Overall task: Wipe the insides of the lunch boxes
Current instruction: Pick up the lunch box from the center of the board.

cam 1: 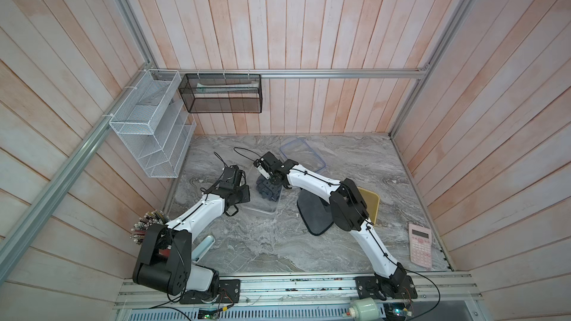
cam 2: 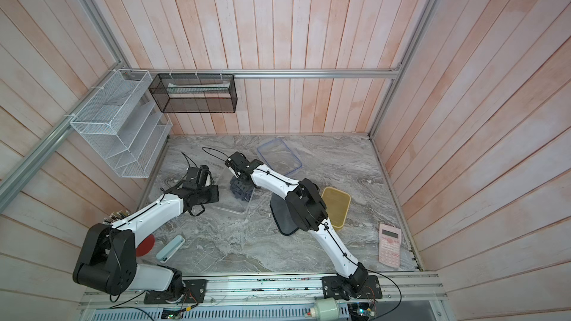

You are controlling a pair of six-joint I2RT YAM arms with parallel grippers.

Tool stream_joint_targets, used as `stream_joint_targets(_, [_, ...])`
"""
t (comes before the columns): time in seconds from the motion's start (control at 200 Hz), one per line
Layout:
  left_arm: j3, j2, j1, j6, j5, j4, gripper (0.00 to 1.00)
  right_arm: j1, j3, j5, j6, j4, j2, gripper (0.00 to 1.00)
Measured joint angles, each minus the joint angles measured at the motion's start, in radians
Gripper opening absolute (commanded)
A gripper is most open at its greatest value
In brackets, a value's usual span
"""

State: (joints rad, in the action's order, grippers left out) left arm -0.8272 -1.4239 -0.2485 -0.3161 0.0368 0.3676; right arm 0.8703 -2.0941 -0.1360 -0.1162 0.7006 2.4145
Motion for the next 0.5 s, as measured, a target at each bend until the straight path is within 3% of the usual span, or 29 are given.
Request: stream_joint_targets(0.5, [-0.016,-0.012,0.040,-0.021,0.014,0.004,0.01,0.084,0.018,0.275,0.010,0.075,-0.018,0.00])
